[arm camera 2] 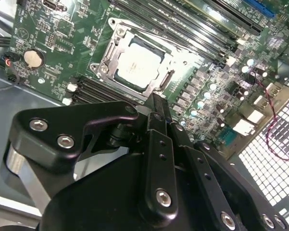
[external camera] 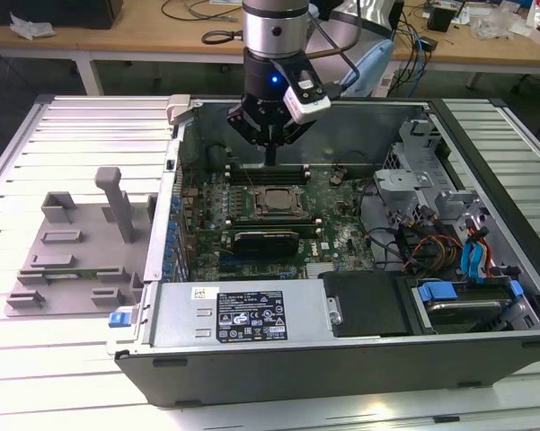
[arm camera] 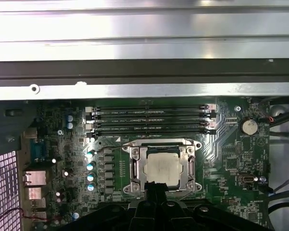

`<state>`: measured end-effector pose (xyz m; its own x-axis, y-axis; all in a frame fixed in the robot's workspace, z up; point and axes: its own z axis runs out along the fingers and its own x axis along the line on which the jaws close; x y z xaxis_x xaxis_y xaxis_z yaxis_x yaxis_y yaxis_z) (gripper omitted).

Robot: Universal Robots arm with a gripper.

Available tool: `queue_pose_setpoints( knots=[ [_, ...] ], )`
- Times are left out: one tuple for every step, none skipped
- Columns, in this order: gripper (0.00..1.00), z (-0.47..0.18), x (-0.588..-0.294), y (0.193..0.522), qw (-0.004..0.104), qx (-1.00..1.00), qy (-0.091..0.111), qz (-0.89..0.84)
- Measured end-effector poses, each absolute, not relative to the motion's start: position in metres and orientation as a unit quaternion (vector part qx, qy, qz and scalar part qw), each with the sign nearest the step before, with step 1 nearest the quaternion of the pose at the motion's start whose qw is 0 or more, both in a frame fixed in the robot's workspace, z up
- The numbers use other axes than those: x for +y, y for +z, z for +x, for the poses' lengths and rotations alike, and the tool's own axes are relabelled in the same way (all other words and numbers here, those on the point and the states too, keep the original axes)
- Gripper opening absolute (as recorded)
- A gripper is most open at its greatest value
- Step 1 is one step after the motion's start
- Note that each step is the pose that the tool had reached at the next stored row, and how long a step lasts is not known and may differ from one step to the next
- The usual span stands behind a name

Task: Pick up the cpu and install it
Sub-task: 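Install the first cpu locking lever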

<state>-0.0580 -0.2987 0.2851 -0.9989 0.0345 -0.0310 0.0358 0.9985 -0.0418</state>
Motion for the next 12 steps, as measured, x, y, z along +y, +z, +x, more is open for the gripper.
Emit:
queue_pose_setpoints(
  knots=[
    [0.11,-0.060,-0.299,0.285,0.015,1.000,-0.021,0.018],
    [0.11,-0.061,-0.298,0.284,0.015,1.000,-0.021,0.018],
    [0.11,-0.061,-0.298,0.284,0.015,1.000,-0.021,0.018],
    [0.11,-0.062,-0.298,0.283,0.015,1.000,-0.021,0.018],
    [0.11,-0.063,-0.297,0.282,0.015,1.000,-0.021,0.018],
    [0.11,-0.065,-0.297,0.282,0.015,1.000,-0.021,0.018],
    [0.11,-0.069,-0.294,0.280,0.015,1.000,-0.021,0.018],
    [0.11,-0.075,-0.293,0.279,0.015,1.000,-0.021,0.018],
    [0.11,-0.079,-0.292,0.279,0.015,1.000,-0.021,0.018],
    [0.11,-0.084,-0.291,0.278,0.015,1.000,-0.021,0.018],
    [0.11,-0.095,-0.289,0.276,0.015,1.000,-0.021,0.018],
    [0.11,-0.101,-0.288,0.275,0.015,1.000,-0.021,0.018]
  ],
)
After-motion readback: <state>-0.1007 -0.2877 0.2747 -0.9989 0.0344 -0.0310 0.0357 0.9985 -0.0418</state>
